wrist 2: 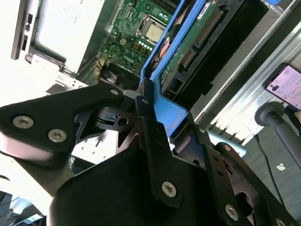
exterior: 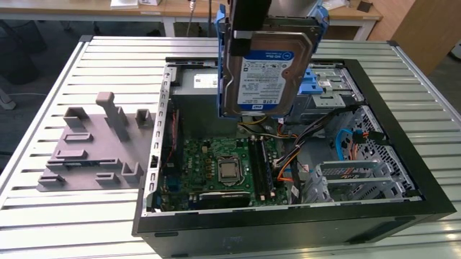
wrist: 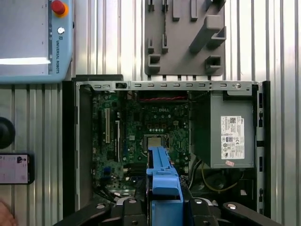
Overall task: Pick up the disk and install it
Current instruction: 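Insert the disk into the insertion slot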
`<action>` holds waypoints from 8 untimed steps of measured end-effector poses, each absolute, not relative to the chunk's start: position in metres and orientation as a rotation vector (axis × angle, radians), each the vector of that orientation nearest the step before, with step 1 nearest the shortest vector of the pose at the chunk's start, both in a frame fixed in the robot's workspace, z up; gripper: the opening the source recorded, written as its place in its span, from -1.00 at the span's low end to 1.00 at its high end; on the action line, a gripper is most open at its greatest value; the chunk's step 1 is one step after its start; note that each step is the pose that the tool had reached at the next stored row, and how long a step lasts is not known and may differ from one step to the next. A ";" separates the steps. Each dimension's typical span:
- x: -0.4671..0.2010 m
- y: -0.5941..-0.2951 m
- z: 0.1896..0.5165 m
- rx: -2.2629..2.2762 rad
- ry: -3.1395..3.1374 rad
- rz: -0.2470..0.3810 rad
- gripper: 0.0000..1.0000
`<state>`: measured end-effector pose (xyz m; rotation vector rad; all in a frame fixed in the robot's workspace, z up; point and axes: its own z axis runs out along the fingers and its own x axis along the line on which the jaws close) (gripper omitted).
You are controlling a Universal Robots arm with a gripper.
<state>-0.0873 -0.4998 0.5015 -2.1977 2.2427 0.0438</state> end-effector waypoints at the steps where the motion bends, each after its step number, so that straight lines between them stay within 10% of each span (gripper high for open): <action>1: -0.087 -0.502 0.501 -2.198 2.243 0.044 -0.26; 8: -0.087 -0.520 0.499 -2.198 2.243 0.044 -0.26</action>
